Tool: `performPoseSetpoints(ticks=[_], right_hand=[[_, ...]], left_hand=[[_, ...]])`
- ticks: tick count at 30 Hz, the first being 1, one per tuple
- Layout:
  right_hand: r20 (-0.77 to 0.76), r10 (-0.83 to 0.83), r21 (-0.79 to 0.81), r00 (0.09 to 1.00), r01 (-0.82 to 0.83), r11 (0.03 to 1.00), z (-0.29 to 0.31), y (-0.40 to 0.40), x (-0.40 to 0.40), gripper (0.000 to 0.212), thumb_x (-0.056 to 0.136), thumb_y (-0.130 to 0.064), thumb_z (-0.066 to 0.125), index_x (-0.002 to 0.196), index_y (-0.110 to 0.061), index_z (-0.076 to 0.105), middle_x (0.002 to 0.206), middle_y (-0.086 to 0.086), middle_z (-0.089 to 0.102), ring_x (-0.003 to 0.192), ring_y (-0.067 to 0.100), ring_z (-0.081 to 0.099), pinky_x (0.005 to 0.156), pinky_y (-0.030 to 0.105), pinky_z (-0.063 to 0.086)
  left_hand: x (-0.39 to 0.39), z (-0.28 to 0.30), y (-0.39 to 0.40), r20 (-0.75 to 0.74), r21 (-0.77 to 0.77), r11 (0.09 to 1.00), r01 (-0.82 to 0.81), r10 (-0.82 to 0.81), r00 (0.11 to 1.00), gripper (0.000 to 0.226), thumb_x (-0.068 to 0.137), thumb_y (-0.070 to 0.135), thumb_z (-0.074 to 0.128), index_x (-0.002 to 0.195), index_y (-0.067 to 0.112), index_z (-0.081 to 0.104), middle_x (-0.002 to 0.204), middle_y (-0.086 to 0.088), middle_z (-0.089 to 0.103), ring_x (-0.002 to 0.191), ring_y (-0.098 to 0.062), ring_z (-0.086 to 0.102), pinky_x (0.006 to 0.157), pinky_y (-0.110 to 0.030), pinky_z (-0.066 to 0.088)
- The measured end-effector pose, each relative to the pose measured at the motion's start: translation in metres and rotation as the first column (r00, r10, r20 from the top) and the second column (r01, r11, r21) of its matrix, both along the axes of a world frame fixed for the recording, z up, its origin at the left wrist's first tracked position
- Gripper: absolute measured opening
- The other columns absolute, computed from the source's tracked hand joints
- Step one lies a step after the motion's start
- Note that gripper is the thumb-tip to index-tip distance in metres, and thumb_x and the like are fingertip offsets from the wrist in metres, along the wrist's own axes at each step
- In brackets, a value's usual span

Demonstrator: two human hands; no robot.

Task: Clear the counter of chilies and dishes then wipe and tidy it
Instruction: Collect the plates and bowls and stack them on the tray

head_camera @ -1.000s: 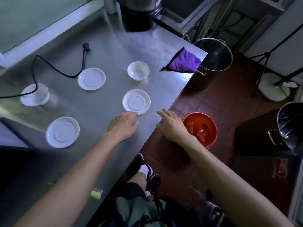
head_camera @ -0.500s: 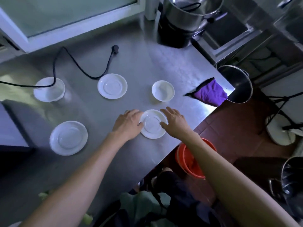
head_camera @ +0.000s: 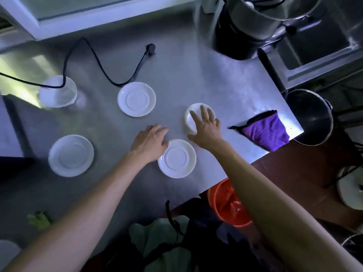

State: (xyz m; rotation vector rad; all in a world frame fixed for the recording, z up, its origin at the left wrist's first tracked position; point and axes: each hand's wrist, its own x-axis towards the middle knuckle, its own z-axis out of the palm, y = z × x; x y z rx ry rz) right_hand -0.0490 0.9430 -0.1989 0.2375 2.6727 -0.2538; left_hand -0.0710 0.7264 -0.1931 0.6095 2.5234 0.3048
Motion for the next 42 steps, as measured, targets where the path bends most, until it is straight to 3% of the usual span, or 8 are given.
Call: performPoseSetpoints(ticks=[6,10,13,20,26,31,36,42], right_hand=[[0.047,0.123,-0.029,0.991,-0.122,0.992,-0.013,0.027,-0.030,0.106,0.077,-0.064,0.070,0.156,-0.036,0.004,0.166,0.003,-0.010,0.152,0.035,-0.012,0.115,0.063,0.010],[0.011,0.167,-0.062,0.986,-0.166,0.984,-0.016,0.029,-0.042,0.102,0.071,-0.059,0.075,0.151,-0.036,0.016,0.160,0.005,0.011,0.144,0.036,0.012,0.103,0.058,0.037],[-0.058,0.212,-0.110,0.975,-0.218,0.970,-0.014,0.020,-0.054,0.097,0.068,-0.056,0.077,0.146,-0.035,0.023,0.153,0.003,0.021,0.136,0.034,0.023,0.096,0.054,0.044],[-0.130,0.327,-0.218,0.936,-0.349,0.912,-0.005,-0.030,-0.090,0.102,0.066,-0.055,0.080,0.148,-0.034,0.022,0.153,0.005,0.021,0.137,0.034,0.022,0.098,0.057,0.042],[-0.185,0.400,-0.245,0.897,-0.437,0.866,0.003,-0.078,-0.115,0.105,0.068,-0.050,0.081,0.151,-0.034,0.020,0.155,0.005,0.019,0.136,0.033,0.021,0.097,0.056,0.043],[-0.171,0.466,-0.205,0.868,-0.494,0.845,0.009,-0.124,-0.135,0.107,0.072,-0.054,0.080,0.155,-0.034,0.016,0.161,0.006,0.011,0.144,0.036,0.012,0.105,0.059,0.038],[-0.164,0.475,-0.231,0.865,-0.501,0.834,0.012,-0.171,-0.156,0.104,0.073,-0.053,0.080,0.154,-0.035,0.017,0.162,0.004,0.011,0.147,0.036,0.010,0.109,0.065,0.029],[-0.189,0.480,-0.227,0.857,-0.513,0.828,0.010,-0.210,-0.171,0.104,0.072,-0.055,0.079,0.153,-0.037,0.017,0.162,0.002,0.012,0.147,0.032,0.010,0.106,0.062,0.034]], left_hand=[[-0.014,-0.002,0.019,-0.007,-0.022,0.996,-0.091,0.091,0.996,0.051,0.097,0.038,0.052,0.144,0.020,0.045,0.151,0.005,0.041,0.136,-0.023,0.037,0.104,-0.044,0.042],[-0.020,-0.005,0.024,-0.001,-0.051,0.985,-0.164,0.165,0.986,0.051,0.096,0.039,0.052,0.144,0.022,0.044,0.152,0.005,0.040,0.136,-0.023,0.038,0.103,-0.044,0.042],[-0.023,-0.002,0.023,-0.014,-0.067,0.972,-0.224,0.223,0.975,0.048,0.096,0.038,0.052,0.140,0.021,0.047,0.148,0.004,0.045,0.132,-0.025,0.042,0.099,-0.044,0.045],[-0.032,0.011,-0.010,-0.059,-0.057,0.933,-0.356,0.353,0.934,0.035,0.091,0.036,0.055,0.123,0.021,0.053,0.122,0.003,0.057,0.113,-0.029,0.053,0.084,-0.045,0.049],[-0.045,0.015,-0.067,-0.089,-0.032,0.860,-0.509,0.505,0.859,0.042,0.093,0.031,0.053,0.133,0.016,0.052,0.137,-0.004,0.053,0.124,-0.031,0.048,0.096,-0.047,0.044],[-0.057,0.011,-0.121,-0.145,0.019,0.799,-0.601,0.597,0.789,0.051,0.095,0.030,0.054,0.143,0.013,0.046,0.148,-0.008,0.046,0.133,-0.033,0.041,0.104,-0.048,0.037],[-0.070,0.004,-0.167,-0.208,0.038,0.756,-0.654,0.646,0.734,0.053,0.095,0.031,0.054,0.144,0.016,0.043,0.145,-0.008,0.048,0.131,-0.033,0.041,0.101,-0.048,0.039],[-0.087,-0.004,-0.197,-0.212,0.044,0.769,-0.638,0.631,0.746,0.060,0.094,0.029,0.054,0.149,0.018,0.034,0.153,-0.007,0.036,0.138,-0.032,0.032,0.102,-0.052,0.039]])
